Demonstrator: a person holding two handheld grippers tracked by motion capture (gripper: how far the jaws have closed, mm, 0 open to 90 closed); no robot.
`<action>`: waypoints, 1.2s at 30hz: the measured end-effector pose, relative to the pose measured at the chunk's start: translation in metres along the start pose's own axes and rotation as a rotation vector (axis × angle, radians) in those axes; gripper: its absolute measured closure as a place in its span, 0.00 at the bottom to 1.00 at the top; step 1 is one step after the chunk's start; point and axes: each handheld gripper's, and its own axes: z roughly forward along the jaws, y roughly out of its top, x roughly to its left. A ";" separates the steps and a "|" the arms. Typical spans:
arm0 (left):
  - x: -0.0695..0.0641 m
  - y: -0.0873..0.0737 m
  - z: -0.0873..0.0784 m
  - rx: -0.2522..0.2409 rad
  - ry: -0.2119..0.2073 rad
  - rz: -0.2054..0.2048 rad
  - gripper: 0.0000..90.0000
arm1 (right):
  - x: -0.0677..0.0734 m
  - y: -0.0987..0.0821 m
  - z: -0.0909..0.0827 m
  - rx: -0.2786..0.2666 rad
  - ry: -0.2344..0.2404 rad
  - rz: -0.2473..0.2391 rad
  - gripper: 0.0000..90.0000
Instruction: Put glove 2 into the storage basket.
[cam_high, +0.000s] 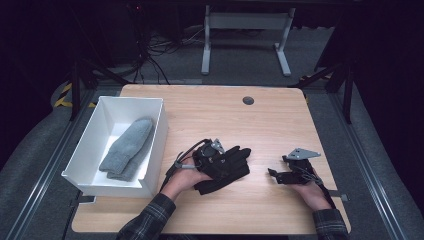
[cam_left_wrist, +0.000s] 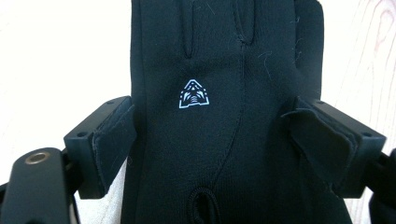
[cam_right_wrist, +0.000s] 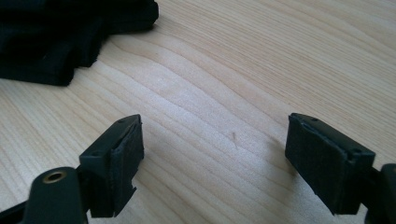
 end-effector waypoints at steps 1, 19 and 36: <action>0.000 0.000 0.000 0.000 0.000 0.000 0.18 | 0.000 0.000 0.000 0.000 0.000 0.000 0.22; -0.004 0.002 -0.006 0.031 -0.083 -0.008 0.70 | 0.000 0.000 0.000 -0.001 0.000 0.002 0.22; -0.009 0.008 -0.019 0.027 -0.080 -0.099 0.77 | 0.000 0.000 0.000 0.000 -0.002 0.002 0.22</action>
